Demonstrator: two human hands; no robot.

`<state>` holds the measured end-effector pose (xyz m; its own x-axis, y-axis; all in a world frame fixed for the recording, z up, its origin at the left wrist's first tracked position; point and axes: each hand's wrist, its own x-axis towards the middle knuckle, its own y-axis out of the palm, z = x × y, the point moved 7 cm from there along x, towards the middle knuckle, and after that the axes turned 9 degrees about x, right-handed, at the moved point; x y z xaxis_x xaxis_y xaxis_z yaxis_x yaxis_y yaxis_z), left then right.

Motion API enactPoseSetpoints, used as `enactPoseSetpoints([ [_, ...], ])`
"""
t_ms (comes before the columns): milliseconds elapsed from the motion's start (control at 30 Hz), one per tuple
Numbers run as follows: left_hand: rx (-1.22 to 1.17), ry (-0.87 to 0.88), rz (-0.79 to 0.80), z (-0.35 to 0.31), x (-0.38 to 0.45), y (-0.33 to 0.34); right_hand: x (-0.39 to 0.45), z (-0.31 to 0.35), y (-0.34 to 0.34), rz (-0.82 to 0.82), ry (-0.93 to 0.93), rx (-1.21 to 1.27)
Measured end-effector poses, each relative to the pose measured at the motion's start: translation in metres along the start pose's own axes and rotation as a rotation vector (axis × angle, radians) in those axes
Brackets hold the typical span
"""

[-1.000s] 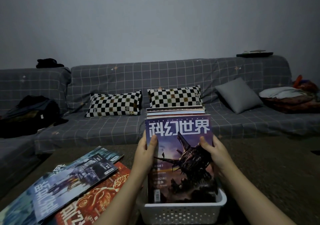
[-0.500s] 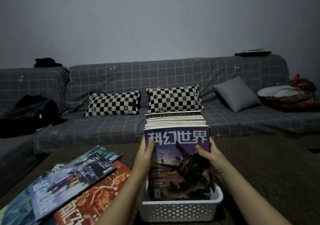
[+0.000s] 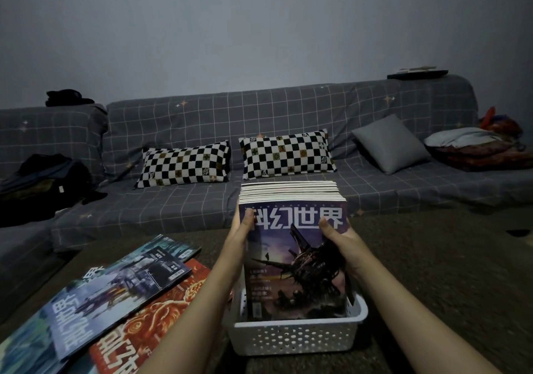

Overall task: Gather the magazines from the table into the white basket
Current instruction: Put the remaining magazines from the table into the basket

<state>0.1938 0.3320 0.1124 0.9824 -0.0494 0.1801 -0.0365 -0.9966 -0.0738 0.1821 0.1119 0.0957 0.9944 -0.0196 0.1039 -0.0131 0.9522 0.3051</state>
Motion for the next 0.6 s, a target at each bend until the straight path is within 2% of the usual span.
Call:
enactPoseSetpoints([
  [133, 0.013, -0.017, -0.005, -0.003, -0.004, 0.0, -0.004, 0.007, 0.0, -0.053, -0.021, -0.077],
  [467, 0.082, -0.064, 0.001, 0.003, -0.023, 0.001, -0.029, 0.008, -0.002, -0.072, -0.05, -0.087],
  [600, 0.101, -0.093, -0.043, 0.001, -0.034, -0.002, -0.042, 0.015, -0.001, -0.121, -0.076, -0.163],
])
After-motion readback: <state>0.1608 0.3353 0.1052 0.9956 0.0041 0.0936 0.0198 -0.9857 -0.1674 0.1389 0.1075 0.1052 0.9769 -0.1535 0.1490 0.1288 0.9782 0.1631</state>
